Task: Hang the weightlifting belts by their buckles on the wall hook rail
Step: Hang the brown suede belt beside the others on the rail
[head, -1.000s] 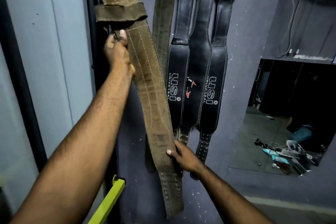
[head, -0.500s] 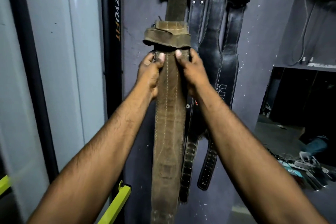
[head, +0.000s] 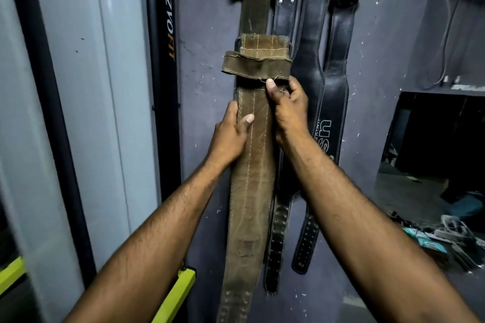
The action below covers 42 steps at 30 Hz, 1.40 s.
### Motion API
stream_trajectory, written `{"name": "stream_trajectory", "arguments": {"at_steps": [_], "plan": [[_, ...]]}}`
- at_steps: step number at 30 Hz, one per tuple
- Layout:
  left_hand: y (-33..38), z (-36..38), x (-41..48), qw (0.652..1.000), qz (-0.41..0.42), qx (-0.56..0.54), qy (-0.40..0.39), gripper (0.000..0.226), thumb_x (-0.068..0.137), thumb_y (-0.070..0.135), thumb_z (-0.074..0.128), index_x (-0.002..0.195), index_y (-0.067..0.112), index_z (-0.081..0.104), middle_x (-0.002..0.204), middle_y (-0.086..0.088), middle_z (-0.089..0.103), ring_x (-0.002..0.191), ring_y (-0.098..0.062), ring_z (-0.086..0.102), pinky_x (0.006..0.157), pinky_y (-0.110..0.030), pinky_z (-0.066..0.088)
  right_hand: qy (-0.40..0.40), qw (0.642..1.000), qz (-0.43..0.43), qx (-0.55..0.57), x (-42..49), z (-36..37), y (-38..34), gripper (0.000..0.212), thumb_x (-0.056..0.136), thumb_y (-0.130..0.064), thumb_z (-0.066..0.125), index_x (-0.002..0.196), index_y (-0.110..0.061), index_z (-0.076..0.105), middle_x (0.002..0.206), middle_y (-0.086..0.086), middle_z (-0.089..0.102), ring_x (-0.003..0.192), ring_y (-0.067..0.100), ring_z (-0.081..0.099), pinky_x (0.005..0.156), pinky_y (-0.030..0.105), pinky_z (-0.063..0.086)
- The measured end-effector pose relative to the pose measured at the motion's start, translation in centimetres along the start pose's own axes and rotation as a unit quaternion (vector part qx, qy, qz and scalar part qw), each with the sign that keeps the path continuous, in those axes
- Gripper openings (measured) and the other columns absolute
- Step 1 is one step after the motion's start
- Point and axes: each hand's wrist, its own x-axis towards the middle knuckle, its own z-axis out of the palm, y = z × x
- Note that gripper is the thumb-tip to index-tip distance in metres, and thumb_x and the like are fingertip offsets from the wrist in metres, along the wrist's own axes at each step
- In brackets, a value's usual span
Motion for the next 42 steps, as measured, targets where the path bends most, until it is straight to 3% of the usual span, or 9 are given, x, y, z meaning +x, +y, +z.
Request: {"name": "stream_trajectory", "arguments": {"at_steps": [3,7,11,15,19,23,31,35,42], "plan": [[-2.3,0.7,-1.0,0.994,-0.056,-0.058,-0.079,0.060,0.083,0.038,0.066,0.138,0.023,0.046,0.134,0.003,0.063,0.122,-0.014,0.061,0.109,-0.040,0.047,0.019,0.999,-0.017,-0.027,0.3,-0.6,0.0,0.015,0.088,-0.008,0.069,0.100,-0.017,0.064,0.098,0.013,0.070,0.090,0.023,0.066,0.086,0.040,0.055],[-3.1,2.0,-2.7,0.998,-0.051,-0.028,-0.011,0.054,0.087,0.031,0.066,0.138,0.023,0.049,0.129,0.002,0.067,0.117,-0.014,0.064,0.105,-0.039,0.050,0.030,0.997,-0.040,-0.065,-0.3,-1.0,1.0,0.014,0.085,-0.015,0.072,0.097,-0.019,0.066,0.096,0.012,0.070,0.087,0.020,0.065,0.084,0.039,0.053],[-4.8,2.3,-4.6,0.990,-0.084,-0.075,-0.083,0.044,0.087,0.022,0.070,0.128,0.026,0.055,0.119,0.004,0.070,0.112,-0.016,0.066,0.103,-0.044,0.051,0.036,0.996,-0.044,-0.069,-0.1,-1.4,1.4,0.016,0.085,-0.012,0.072,0.097,-0.020,0.066,0.098,0.012,0.070,0.089,0.019,0.065,0.090,0.043,0.054],[-5.0,3.0,-5.8,0.997,-0.078,-0.001,-0.009,0.032,0.088,0.029,0.067,0.117,0.038,0.057,0.105,0.017,0.069,0.107,-0.016,0.067,0.101,-0.040,0.051,0.051,0.995,-0.028,-0.075,-0.1,-1.4,1.8,0.023,0.083,-0.017,0.074,0.104,-0.015,0.066,0.101,0.013,0.071,0.091,0.019,0.066,0.090,0.042,0.055],[-6.2,3.0,-6.0,0.987,-0.125,-0.046,-0.095,0.038,0.079,0.033,0.072,0.114,0.031,0.061,0.113,0.005,0.073,0.107,-0.016,0.068,0.100,-0.045,0.053,0.043,0.996,-0.035,-0.075,0.3,-1.5,1.6,0.021,0.083,-0.014,0.073,0.103,-0.013,0.065,0.098,0.009,0.071,0.088,0.015,0.066,0.084,0.034,0.055],[-6.4,3.3,-6.4,0.989,-0.132,0.022,-0.063,0.038,0.085,0.035,0.071,0.121,0.029,0.060,0.116,0.005,0.071,0.107,-0.018,0.066,0.099,-0.040,0.053,0.042,0.995,-0.034,-0.079,0.2,-1.6,1.9,0.020,0.086,-0.012,0.072,0.105,-0.013,0.065,0.100,0.010,0.071,0.090,0.017,0.066,0.088,0.039,0.056],[-8.0,3.6,-7.5,0.985,-0.143,-0.022,-0.092,0.032,0.090,0.033,0.069,0.122,0.029,0.064,0.115,0.007,0.072,0.108,-0.014,0.067,0.101,-0.041,0.052,0.048,0.995,-0.030,-0.082,0.3,-1.5,1.8,0.018,0.086,-0.008,0.071,0.099,-0.019,0.065,0.104,0.013,0.072,0.094,0.018,0.067,0.095,0.045,0.055],[-9.2,3.1,-8.0,0.970,-0.162,-0.050,-0.173,0.035,0.087,0.030,0.073,0.121,0.025,0.064,0.116,0.005,0.072,0.109,-0.013,0.067,0.103,-0.045,0.052,0.057,0.995,-0.019,-0.073,0.4,-1.8,1.5,0.016,0.086,-0.009,0.071,0.096,-0.020,0.066,0.101,0.009,0.072,0.093,0.020,0.067,0.097,0.051,0.054],[-10.1,3.6,-9.8,0.975,-0.163,-0.056,-0.143,0.038,0.086,0.029,0.074,0.122,0.026,0.060,0.119,0.004,0.071,0.110,-0.013,0.066,0.102,-0.041,0.052,0.054,0.997,-0.006,-0.051,0.1,-1.8,1.6,0.016,0.088,-0.005,0.070,0.096,-0.018,0.065,0.097,0.008,0.071,0.091,0.021,0.066,0.093,0.050,0.054]]}}
